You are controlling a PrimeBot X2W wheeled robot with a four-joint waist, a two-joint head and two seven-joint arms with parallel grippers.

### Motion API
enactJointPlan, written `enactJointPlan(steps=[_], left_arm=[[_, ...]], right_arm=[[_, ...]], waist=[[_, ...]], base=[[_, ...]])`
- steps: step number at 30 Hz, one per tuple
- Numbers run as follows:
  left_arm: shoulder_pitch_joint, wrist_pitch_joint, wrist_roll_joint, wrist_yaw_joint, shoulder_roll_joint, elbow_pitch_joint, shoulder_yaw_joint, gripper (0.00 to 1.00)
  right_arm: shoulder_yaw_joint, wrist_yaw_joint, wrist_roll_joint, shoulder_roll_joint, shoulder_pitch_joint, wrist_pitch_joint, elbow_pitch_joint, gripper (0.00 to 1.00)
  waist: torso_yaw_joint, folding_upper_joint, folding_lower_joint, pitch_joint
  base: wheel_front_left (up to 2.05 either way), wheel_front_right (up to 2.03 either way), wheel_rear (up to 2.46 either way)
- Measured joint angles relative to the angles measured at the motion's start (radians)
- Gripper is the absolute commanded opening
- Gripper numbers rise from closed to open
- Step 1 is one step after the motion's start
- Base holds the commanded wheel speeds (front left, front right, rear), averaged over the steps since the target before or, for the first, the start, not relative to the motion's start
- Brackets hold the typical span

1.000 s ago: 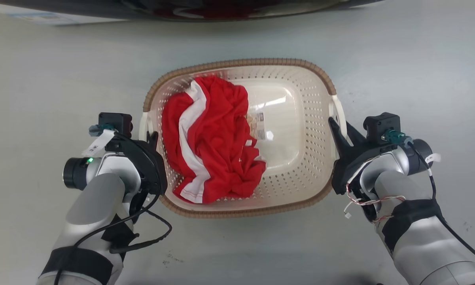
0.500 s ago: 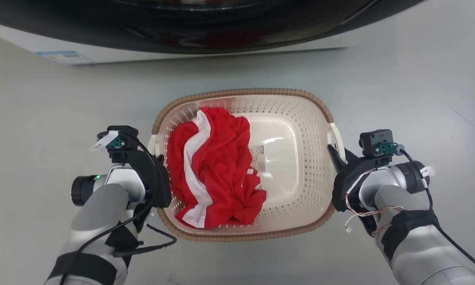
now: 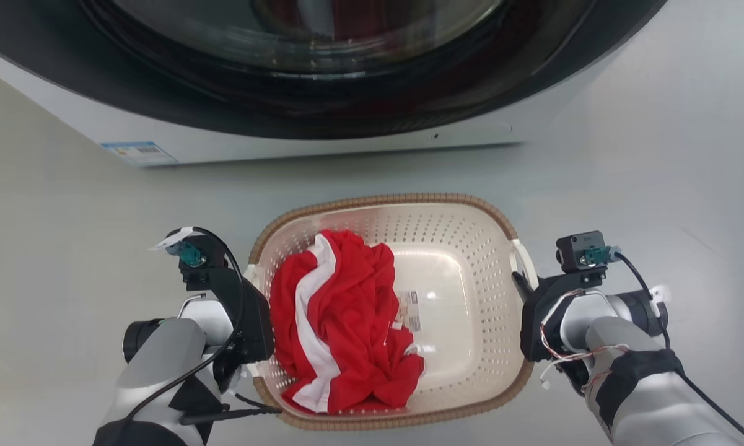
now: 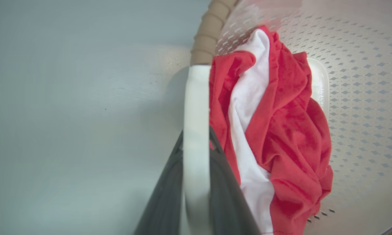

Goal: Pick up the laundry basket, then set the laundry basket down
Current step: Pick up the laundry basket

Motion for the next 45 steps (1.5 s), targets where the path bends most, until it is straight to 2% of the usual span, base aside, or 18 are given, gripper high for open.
enactJointPlan(steps=[13, 27, 45], left_arm=[[0.04, 0.142, -0.054, 0.0, 0.0, 0.009, -0.009, 0.0], [0.082, 0.251, -0.103, 0.0, 0.011, 0.015, -0.023, 0.0], [0.136, 0.352, -0.151, 0.0, 0.035, 0.02, -0.033, 0.0]], right_arm=[[0.022, 0.005, 0.057, 0.005, 0.056, 0.108, 0.018, 0.0], [0.047, 0.007, 0.132, 0.011, 0.115, 0.218, 0.017, 0.0], [0.09, 0.007, 0.257, 0.012, 0.181, 0.372, -0.037, 0.0]], waist=[[0.007, 0.0, 0.0001, -0.169], [0.016, 0.0, 0.0, -0.322], [0.019, 0.0, 0.0001, -0.466]], base=[[0.0, 0.0, 0.0], [0.0, 0.0, 0.0], [0.0, 0.0, 0.0]])
